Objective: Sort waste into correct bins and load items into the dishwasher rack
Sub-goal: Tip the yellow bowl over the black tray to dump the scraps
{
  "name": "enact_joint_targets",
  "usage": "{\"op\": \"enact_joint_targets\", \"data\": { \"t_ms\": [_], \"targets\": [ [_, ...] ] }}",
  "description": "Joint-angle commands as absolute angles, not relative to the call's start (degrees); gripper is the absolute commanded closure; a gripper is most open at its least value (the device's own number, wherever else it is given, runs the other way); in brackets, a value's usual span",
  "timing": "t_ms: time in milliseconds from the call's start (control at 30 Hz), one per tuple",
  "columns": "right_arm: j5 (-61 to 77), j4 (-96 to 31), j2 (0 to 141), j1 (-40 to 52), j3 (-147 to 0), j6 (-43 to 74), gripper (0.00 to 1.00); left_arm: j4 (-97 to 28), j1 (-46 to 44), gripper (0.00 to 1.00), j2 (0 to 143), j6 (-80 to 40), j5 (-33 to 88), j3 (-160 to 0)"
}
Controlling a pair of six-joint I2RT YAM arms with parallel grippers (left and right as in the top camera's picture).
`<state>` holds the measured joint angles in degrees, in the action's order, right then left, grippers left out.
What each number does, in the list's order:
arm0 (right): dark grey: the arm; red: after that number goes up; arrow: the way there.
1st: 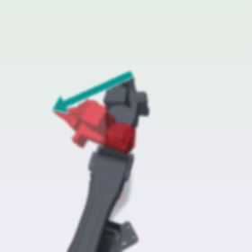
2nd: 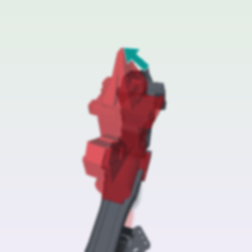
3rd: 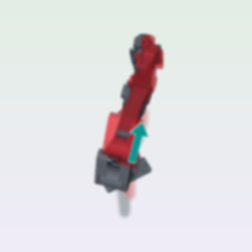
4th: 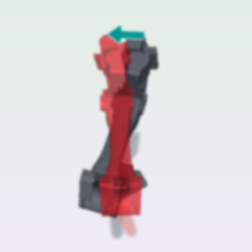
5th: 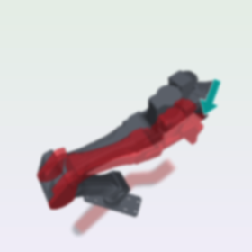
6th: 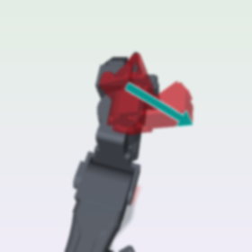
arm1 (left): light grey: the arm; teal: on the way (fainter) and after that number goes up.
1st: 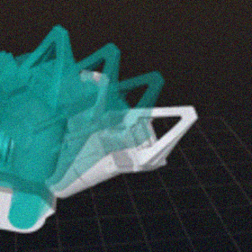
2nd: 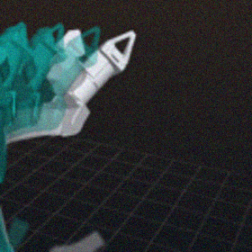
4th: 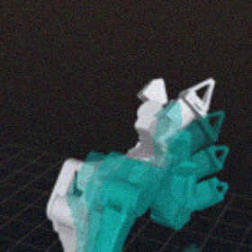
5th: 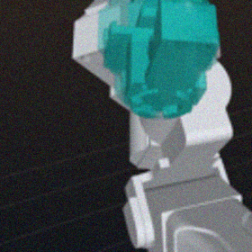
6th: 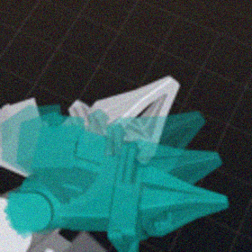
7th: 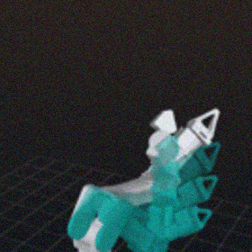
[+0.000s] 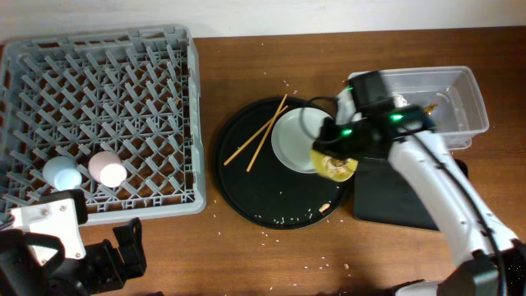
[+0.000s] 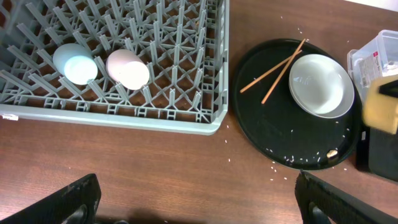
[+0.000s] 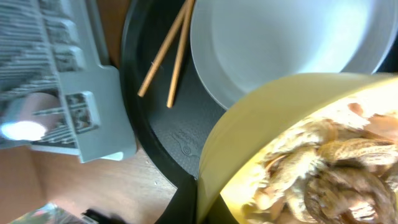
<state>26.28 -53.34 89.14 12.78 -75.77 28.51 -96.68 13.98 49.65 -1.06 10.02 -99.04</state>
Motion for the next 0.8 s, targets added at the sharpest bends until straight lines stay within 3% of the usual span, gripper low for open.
{"op": "enact_joint_targets", "data": {
  "t_ms": [0,67,100,167,233,300,467,500,533,600,633,667,700,733,767],
  "targets": [
    [43.09,-58.78,89.58,-3.66,-76.47,12.1,0.96,-96.71,13.87,0.01,49.74,-0.36,9.76,-98.83],
    [50.41,-62.08,91.39,-13.37,-74.11,4.34,0.96,-96.71,13.87,0.01,49.74,-0.36,9.76,-98.83],
    [60.93,-58.96,92.44,-18.98,-68.99,-1.21,0.96,-96.68,13.87,0.01,49.74,-0.36,9.76,-98.83],
    [69.47,-50.37,92.44,-23.24,-60.66,-7.29,0.96,-96.68,13.87,0.01,49.74,-0.36,9.76,-98.83],
    [72.07,-44.93,92.44,-25.04,-54.24,-6.44,0.96,-96.68,13.87,0.01,49.74,-0.36,9.76,-98.83],
    [83.9,-40.01,92.42,-27.05,-54.19,-7.14,0.96,-96.71,13.87,0.01,49.74,-0.36,9.76,-98.85],
    [80.88,-42.28,92.42,-27.07,-54.19,-5.21,0.96,-96.71,13.87,0.01,49.74,-0.36,9.76,-98.83],
    [86.89,-46.26,92.31,-26.96,-54.19,-10.33,0.96,-96.68,13.87,0.01,49.74,-0.36,9.76,-98.83],
    [78.52,-45.23,92.4,-27.31,-54.19,-8.82,0.96,-96.68,13.87,0.01,49.74,-0.36,9.76,-98.83],
    [83.85,-46.3,92.33,-27.0,-54.17,-11.86,0.96,-96.71,13.87,0.01,49.74,-0.36,9.76,-98.83],
    [77.03,-44.69,92.49,-27.4,-54.15,-3.75,0.96,-96.68,13.87,0.01,49.74,-0.36,9.76,-98.83],
    [84.62,-48.58,92.33,-26.92,-54.13,-10.39,0.96,-96.71,13.87,0.01,49.74,-0.36,9.76,-98.83],
    [78.15,-46.89,92.42,-26.61,-54.13,-10.81,0.96,-96.68,13.87,0.01,49.74,-0.36,9.76,-98.83],
    [82.76,-47.44,92.6,-26.94,-53.71,0.86,0.96,-96.68,13.87,0.01,49.74,-0.36,9.76,-98.83],
    [83.68,-46.98,92.55,-26.11,-54.08,-5.48,0.96,-96.68,13.87,0.01,49.74,-0.36,9.76,-98.83]
  ]
}}
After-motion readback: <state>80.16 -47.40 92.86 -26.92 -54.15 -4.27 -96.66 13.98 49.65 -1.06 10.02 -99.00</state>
